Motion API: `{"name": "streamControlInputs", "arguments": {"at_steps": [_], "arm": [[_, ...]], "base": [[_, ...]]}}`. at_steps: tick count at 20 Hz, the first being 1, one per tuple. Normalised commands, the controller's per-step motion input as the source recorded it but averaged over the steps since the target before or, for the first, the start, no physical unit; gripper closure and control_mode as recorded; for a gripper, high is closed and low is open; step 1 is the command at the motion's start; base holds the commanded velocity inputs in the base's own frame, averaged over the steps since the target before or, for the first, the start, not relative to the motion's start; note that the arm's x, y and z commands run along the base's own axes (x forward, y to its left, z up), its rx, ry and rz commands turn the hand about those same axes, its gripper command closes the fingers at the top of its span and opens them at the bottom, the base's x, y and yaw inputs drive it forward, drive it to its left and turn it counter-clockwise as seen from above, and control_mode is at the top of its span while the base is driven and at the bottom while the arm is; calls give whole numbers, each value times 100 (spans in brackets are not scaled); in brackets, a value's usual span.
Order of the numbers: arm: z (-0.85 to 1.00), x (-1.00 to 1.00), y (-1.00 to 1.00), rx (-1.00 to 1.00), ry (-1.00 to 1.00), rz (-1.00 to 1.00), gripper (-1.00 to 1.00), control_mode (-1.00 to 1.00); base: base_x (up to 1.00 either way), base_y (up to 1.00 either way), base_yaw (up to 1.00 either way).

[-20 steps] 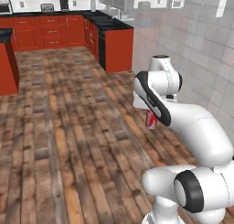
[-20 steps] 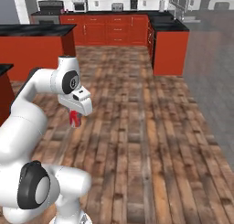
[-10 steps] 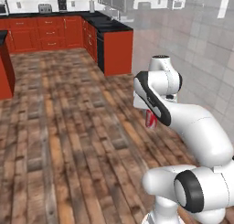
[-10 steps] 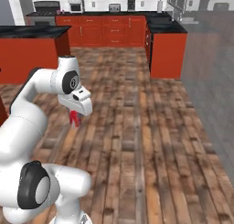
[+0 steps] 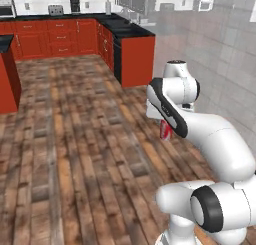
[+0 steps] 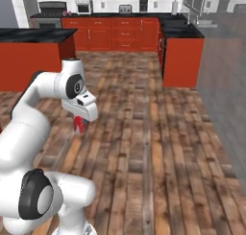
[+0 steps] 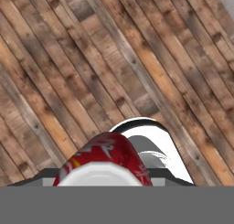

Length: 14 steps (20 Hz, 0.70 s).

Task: Four empty soda cans are scattered around the kitchen. Gather all the cans and cluster them next to the stove for recycling.

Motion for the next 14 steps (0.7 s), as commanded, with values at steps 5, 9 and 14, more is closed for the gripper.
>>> {"name": "streamControlInputs", "arguments": {"at_steps": [5, 9, 14], "arm": [[0, 0, 0, 0, 0, 0, 100, 100], [0, 0, 0, 0, 0, 0, 100, 100], [0, 0, 0, 0, 0, 0, 100, 100]], "base": [[70, 0, 4], [73, -1, 1], [74, -1, 2]]}}
